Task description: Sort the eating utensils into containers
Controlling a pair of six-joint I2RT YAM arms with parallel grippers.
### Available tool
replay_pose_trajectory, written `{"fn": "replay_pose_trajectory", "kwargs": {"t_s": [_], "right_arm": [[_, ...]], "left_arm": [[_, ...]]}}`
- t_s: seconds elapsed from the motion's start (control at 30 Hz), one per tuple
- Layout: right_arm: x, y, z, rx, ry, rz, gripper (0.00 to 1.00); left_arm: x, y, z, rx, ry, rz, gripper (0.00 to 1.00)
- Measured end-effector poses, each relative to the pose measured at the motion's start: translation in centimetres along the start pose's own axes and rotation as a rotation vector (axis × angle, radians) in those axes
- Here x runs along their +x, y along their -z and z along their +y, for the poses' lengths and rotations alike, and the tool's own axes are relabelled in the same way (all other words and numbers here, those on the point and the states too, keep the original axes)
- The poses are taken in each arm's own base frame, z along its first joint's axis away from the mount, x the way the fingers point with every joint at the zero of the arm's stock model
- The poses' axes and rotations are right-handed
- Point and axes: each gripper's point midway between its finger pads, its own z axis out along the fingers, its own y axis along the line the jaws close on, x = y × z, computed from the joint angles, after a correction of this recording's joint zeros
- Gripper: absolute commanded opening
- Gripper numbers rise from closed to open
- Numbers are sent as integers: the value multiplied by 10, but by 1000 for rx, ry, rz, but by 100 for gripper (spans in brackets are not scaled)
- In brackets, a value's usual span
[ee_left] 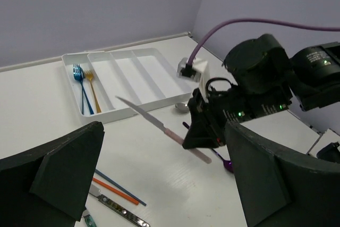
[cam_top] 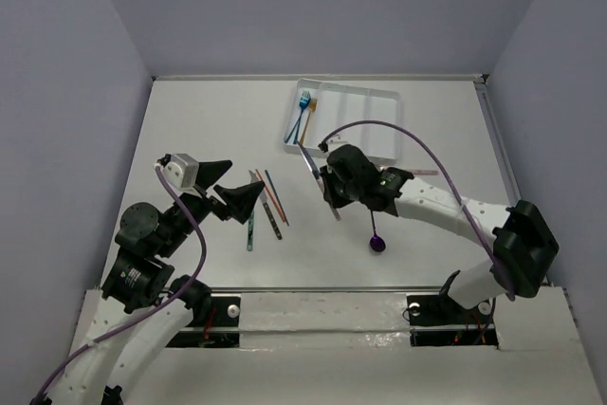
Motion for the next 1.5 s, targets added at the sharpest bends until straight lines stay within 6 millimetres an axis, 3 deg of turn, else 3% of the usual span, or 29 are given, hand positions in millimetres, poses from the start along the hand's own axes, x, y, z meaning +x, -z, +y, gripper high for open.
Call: {"fn": "replay_pose_trajectory", "kwargs": {"t_s": [0.13, 0.27, 0.4, 0.53, 0.8, 1.0, 1.23, 1.5], "right_arm": [[-60, 8, -19, 30, -79, -156, 0], [-98, 7, -67, 107, -191, -255, 0], [-116, -6, -124, 189, -300, -288, 0], [-122, -29, -178, 251, -379, -267, 0], [-138, -57, -252, 312, -467, -253, 0], [-148, -80, -270, 307, -475, -238, 0], [-129, -94, -272, 315, -484, -184, 2], [-117, -104, -279, 326, -495, -152, 25]], "left_arm": [[-1, 0, -1, 2, 0, -2, 99], [-2, 2, -1, 4, -1, -7, 99], [-2, 2, -1, 4, -2, -7, 99], [-2, 2, -1, 4, -1, -7, 99], [-2, 2, -1, 4, -1, -7, 99], [-2, 2, -1, 4, -2, -6, 99], [-1, 1, -1, 4, -2, -6, 99], [-1, 1, -1, 3, -2, -6, 99]]}}
